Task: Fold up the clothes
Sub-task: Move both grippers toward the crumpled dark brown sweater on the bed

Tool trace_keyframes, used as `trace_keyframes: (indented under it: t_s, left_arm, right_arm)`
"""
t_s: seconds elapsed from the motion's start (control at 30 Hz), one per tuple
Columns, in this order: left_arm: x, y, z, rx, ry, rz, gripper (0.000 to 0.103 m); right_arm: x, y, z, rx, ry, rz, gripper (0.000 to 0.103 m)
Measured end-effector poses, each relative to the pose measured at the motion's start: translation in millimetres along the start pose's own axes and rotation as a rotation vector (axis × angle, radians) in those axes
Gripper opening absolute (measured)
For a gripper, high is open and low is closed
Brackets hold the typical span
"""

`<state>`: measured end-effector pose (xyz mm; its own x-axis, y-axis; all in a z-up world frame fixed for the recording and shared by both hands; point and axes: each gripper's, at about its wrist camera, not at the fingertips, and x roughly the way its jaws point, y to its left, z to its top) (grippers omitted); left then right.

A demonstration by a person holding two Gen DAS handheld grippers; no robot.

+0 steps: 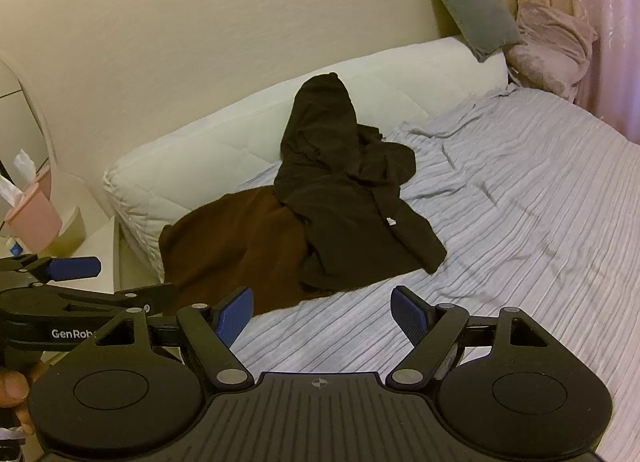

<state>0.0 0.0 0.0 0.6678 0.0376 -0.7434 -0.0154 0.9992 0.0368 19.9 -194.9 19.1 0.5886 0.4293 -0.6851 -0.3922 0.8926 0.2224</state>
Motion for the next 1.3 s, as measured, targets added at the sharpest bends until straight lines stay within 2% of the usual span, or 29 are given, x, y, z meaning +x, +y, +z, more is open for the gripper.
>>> trace_keyframes:
  t_s: [1.3]
  left_arm:
    - [8.3,-2.4,-3.3,0.027,0.042,0.008,0.102]
  right_arm:
    - [5.7,-10.3,-6.6,0.019,0.014,0.009,0.079]
